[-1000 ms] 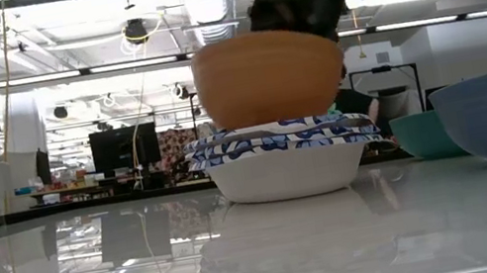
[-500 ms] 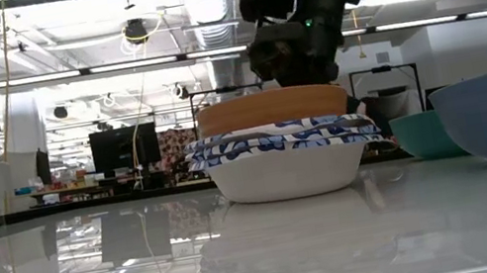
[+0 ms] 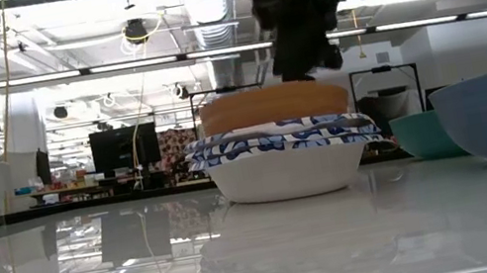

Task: Nest bowls inside each other
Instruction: Stack the gray bowl into the brown bowl

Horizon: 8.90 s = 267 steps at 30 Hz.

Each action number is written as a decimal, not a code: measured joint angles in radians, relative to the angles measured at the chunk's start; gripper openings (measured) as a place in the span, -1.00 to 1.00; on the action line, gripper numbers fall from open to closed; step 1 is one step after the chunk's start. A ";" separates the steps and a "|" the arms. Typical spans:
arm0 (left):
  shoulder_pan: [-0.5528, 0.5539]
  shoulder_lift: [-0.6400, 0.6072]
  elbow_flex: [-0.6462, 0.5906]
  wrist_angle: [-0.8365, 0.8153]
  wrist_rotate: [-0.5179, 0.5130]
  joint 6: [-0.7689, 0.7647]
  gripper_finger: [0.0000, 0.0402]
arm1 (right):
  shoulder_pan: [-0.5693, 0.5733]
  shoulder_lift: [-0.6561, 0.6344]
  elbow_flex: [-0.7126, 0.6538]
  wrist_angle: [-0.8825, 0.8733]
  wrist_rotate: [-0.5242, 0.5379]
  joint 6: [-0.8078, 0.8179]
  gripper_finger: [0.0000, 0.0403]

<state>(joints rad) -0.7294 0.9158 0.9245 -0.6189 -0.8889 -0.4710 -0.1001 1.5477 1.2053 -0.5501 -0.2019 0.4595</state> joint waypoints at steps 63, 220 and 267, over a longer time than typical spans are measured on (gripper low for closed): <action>0.146 0.710 0.141 -0.385 0.011 -0.136 -1.00 | 0.166 -0.152 0.000 -0.053 0.541 0.108 -0.34; 0.100 0.136 0.082 0.241 0.379 0.427 0.25 | 0.000 -0.006 -0.025 0.016 0.091 -0.062 -0.96; 0.101 0.057 -0.080 0.400 0.332 0.376 0.25 | -0.036 -0.024 -0.084 0.087 0.003 -0.120 -0.43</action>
<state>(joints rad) -0.6281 0.9726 0.8448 -0.2188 -0.5568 -0.0951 -0.1363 1.5239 1.1213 -0.4633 -0.1990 0.3393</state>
